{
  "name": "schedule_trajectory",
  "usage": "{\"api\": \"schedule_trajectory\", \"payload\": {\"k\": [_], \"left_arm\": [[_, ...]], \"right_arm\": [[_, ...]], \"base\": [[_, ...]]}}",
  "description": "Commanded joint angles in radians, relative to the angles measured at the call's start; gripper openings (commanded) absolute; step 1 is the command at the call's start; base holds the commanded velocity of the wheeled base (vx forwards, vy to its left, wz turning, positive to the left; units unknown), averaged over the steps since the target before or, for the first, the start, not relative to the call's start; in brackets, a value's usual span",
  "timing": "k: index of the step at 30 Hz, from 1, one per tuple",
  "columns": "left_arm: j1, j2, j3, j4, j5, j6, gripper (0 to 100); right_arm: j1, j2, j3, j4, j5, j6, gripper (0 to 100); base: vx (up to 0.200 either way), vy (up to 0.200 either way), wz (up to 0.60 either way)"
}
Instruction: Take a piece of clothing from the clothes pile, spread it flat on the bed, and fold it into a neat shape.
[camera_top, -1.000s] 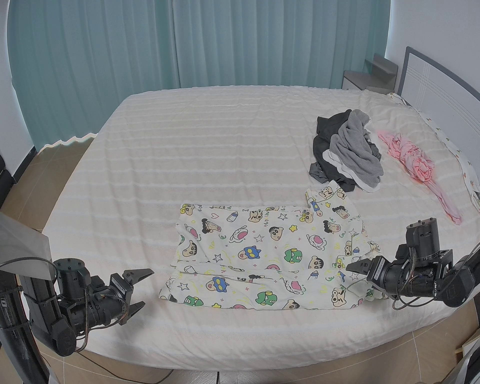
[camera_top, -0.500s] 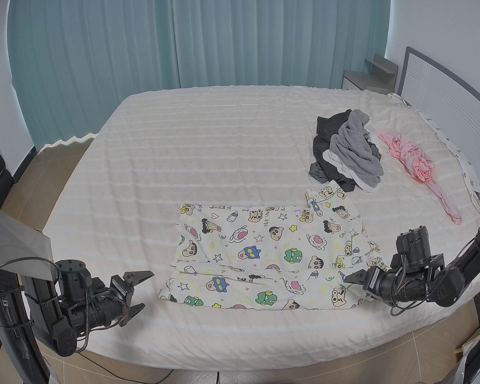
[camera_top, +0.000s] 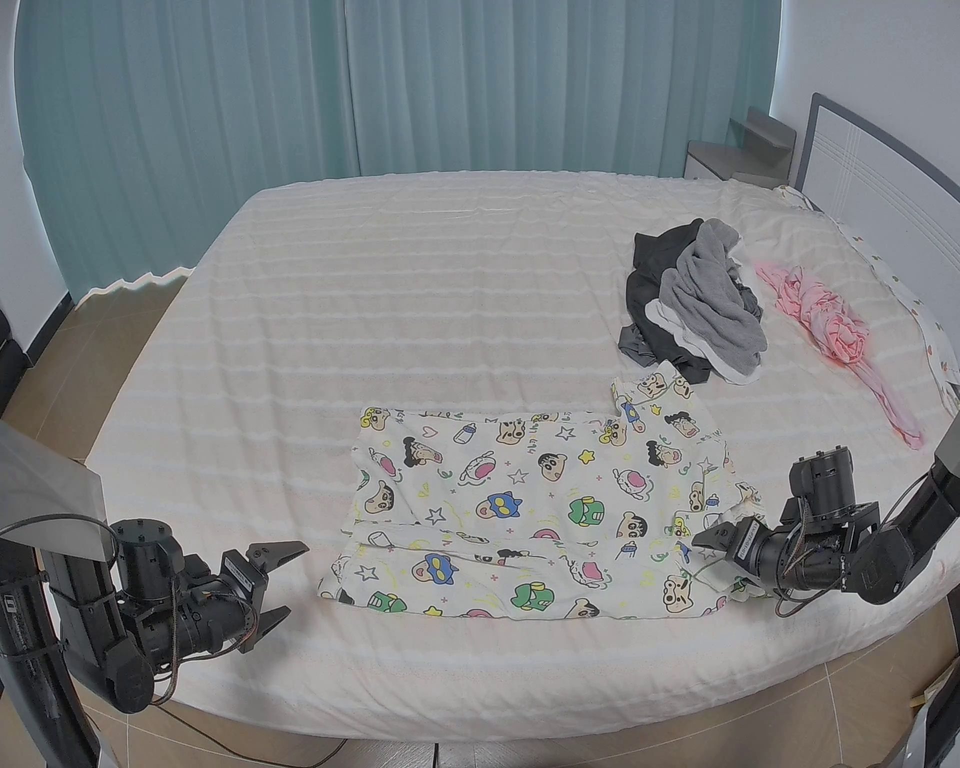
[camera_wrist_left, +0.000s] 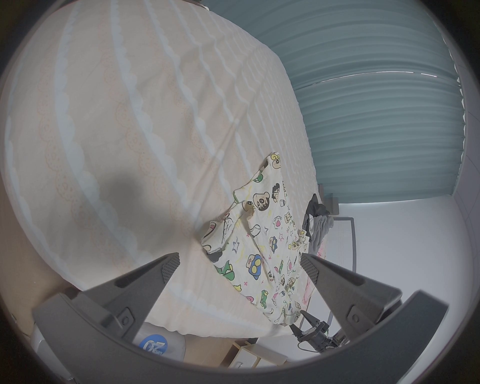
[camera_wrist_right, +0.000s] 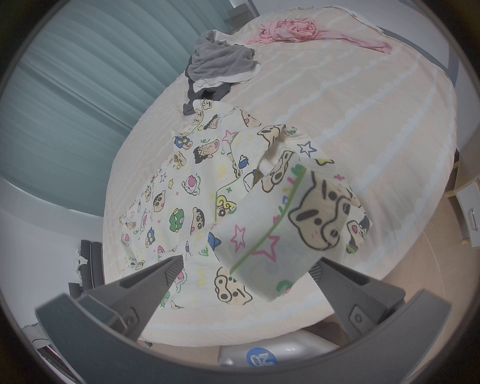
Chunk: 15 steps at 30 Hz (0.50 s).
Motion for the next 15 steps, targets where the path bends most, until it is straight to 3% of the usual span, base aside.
{"api": "schedule_trajectory", "payload": {"k": [1,9,10,15], "left_arm": [[0.000,0.002,0.000,-0.006,0.000,0.001,100],[0.000,0.002,0.000,-0.006,0.001,0.001,100],[-0.002,0.002,0.000,-0.006,0.001,0.001,100],[0.000,0.002,0.000,-0.006,0.001,0.001,100]], "right_arm": [[-0.003,0.040,-0.001,-0.035,-0.001,0.011,100],[0.000,0.043,0.003,-0.069,-0.007,0.032,100],[0.000,0.043,0.003,-0.069,-0.008,0.032,0],[0.005,0.035,0.020,-0.063,-0.010,0.017,0]], "base": [[0.000,0.000,0.00],[0.000,0.000,0.00],[0.000,0.000,0.00],[0.000,0.000,0.00]]}}
